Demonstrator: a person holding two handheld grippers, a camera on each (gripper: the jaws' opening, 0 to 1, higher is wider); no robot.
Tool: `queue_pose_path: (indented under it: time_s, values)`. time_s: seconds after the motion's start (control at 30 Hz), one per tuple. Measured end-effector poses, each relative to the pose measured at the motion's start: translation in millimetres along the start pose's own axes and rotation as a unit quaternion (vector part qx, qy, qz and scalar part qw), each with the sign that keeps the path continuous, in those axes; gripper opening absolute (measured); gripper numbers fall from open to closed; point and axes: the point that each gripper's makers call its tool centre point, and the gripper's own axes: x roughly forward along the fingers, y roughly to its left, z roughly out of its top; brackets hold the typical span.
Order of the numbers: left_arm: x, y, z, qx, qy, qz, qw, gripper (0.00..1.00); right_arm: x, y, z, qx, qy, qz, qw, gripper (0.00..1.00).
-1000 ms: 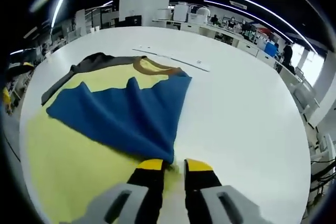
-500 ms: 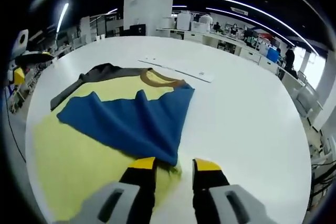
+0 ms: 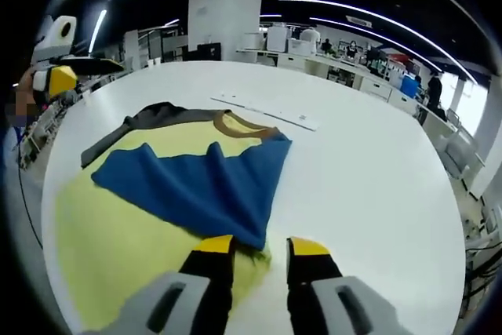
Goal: Fold the garment on the visible template until the final outline fits inside the template.
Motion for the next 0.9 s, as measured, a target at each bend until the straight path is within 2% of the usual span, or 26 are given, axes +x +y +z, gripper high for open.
queue_pose_path:
  time_s: [0.07,0.23,0.3,0.43,0.53,0.7,0.9]
  values:
    - [13,3.2,-3.4,-0.002,0.011,0.004,0.9999,0.73,1,0,0.1,-0.002,-0.002,-0.001,1.0000,0.22]
    - [47,-7.7,-3.4,-0.010,0.012,-0.016,0.9997,0.72,4,2,-1.7,-0.001,-0.007,-0.001,1.0000,0.22]
    - [58,-6.1,-4.4,-0.009,0.013,-0.018,0.9997,0.71,4,3,-3.0,-0.003,-0.007,0.000,1.0000,0.22]
    - [84,-6.2,-6.1,-0.023,0.009,-0.033,0.9991,0.66,8,5,-8.1,-0.003,-0.011,0.002,0.9999,0.21]
    - [102,-5.1,-5.4,-0.027,0.001,-0.035,0.9990,0.61,12,5,-14.1,-0.001,-0.013,0.002,0.9999,0.19]
    - [129,-3.5,-3.8,-0.026,0.006,-0.032,0.9991,0.57,16,3,-14.7,-0.001,-0.021,0.004,0.9998,0.17]
    - [161,-5.4,-13.5,-0.069,0.023,-0.050,0.9961,0.51,17,0,-12.6,-0.008,-0.026,0.000,0.9996,0.16]
